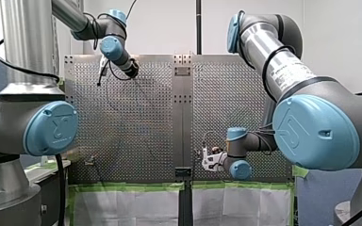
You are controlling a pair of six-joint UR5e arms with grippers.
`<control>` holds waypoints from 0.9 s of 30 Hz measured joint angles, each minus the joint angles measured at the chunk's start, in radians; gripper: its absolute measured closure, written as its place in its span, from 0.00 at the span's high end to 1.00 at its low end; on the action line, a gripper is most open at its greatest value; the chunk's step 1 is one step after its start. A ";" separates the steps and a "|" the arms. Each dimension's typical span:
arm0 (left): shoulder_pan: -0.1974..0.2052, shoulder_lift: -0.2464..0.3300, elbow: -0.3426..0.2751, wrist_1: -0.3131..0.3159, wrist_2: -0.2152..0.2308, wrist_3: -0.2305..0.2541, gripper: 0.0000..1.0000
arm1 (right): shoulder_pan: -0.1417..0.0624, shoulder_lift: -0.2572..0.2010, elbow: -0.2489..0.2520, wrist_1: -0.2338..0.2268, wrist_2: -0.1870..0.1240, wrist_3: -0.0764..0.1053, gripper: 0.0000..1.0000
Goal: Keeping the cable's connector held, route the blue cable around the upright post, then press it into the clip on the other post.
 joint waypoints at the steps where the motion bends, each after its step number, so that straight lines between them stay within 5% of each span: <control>1: -0.010 -0.010 0.000 0.010 -0.010 0.001 1.00 | 0.000 0.000 0.000 -0.001 0.000 -0.001 0.00; 27: -0.217 -0.221 0.046 0.224 -0.183 0.008 1.00 | 0.000 0.000 0.000 -0.011 0.000 -0.001 0.00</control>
